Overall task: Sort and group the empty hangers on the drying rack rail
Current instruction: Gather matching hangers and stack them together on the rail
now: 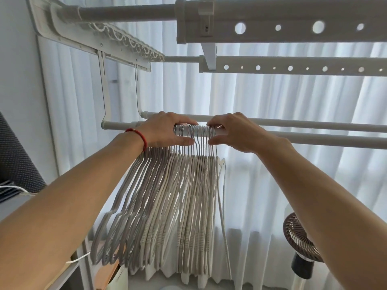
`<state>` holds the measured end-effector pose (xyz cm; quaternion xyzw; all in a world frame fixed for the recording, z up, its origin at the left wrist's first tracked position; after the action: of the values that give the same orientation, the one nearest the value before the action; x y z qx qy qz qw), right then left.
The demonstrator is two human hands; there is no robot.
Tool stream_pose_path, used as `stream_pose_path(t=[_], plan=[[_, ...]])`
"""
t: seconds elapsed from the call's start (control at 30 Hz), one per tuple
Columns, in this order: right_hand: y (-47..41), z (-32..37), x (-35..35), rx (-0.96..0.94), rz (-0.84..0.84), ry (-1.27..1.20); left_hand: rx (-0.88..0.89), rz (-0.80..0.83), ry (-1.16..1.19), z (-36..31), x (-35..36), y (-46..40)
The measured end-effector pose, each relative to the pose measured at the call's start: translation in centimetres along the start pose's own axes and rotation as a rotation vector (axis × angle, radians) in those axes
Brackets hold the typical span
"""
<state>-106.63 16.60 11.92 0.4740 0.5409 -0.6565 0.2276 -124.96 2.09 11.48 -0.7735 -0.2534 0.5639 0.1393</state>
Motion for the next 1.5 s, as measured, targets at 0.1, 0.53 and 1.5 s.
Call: stream_pose_path(t=[0.1,0.53,1.5], plan=[[0.1,0.3,-0.1,0.002,-0.002,0.002,0.005,0.007,0.011,-0.1,0.0,0.5],[4.6,0.1,-0.7,-0.093,-0.234,0.094,0.226,-0.315,0.046,-6.7,0.8,3.0],[52.7,-43.6,-15.8,0.812,-0.383,0.23,-0.057,0.263,1.12,-65.3,43.0,-5.3]])
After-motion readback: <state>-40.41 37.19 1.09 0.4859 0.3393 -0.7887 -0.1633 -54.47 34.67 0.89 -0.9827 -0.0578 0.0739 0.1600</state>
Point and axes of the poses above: each hand's wrist, its own y-axis away from the middle knuckle, its own x-axis out of the palm, z = x × y, the point moved 1 cm from there along -y, towards the middle knuckle, and after that the axes turned 13 degrees about y, right-handed, at the moved point
